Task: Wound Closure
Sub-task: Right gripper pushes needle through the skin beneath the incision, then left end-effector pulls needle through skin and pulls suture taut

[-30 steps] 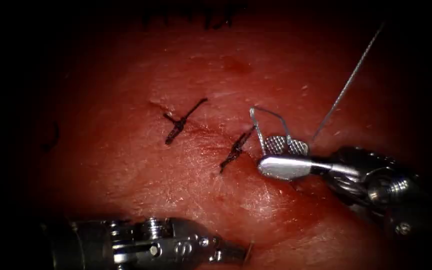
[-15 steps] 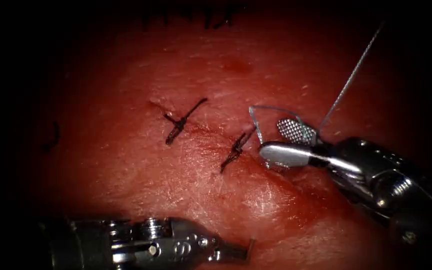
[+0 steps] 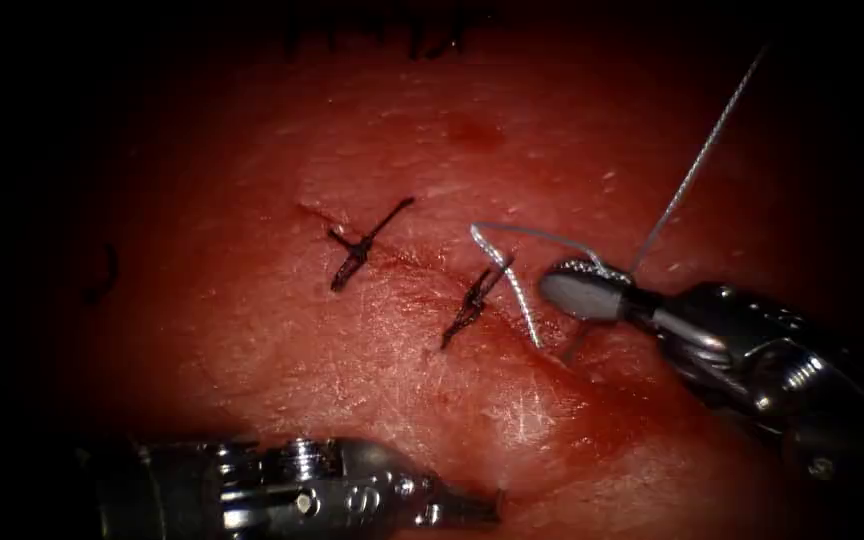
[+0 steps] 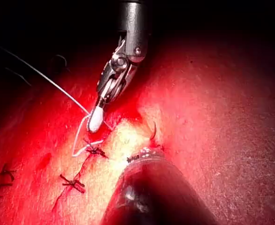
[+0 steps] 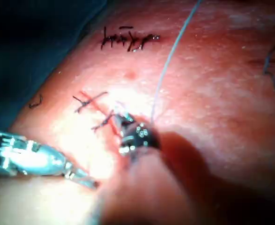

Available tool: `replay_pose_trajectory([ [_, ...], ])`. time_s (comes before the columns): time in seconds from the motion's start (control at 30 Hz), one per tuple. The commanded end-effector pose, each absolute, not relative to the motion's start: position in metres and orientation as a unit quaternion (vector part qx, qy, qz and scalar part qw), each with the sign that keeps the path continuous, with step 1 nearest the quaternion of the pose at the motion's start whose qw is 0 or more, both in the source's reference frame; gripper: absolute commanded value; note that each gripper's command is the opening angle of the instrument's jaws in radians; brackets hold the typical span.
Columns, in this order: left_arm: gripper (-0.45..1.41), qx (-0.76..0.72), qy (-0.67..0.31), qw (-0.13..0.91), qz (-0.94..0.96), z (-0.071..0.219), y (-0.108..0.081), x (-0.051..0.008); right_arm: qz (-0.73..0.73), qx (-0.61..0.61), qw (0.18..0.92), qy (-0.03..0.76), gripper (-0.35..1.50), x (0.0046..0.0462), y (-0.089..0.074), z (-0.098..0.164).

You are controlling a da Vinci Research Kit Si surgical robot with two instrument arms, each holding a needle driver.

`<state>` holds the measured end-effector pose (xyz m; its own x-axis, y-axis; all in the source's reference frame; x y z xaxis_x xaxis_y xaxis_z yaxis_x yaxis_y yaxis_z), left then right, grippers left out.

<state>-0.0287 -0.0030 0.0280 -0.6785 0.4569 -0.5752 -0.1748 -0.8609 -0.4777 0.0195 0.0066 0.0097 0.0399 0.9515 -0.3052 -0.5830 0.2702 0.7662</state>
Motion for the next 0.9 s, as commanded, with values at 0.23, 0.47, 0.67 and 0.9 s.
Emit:
replay_pose_trajectory([
  [0.23, -0.43, -0.36, -0.196, 0.176, 0.895, 0.0286, -0.0031, -0.0293, 0.556, 0.277, 0.681, 0.388, -0.35, 0.0212, 0.0049, 0.0091],
  [0.47, -0.42, -0.36, -0.197, 0.177, 0.895, 0.0284, -0.0029, -0.0292, 0.56, 0.305, 0.675, 0.372, -0.35, 0.0211, 0.0043, 0.0086],
  [0.67, -0.4, -0.359, -0.194, 0.178, 0.895, 0.0282, -0.0028, -0.0289, 0.551, 0.31, 0.667, 0.394, 0.0, 0.0205, 0.0051, 0.0087],
  [0.9, -0.32, -0.364, -0.187, 0.161, 0.898, 0.0273, -0.0027, -0.0278, 0.515, 0.244, 0.688, 0.449, 1.31, 0.0151, 0.0097, 0.0078],
])
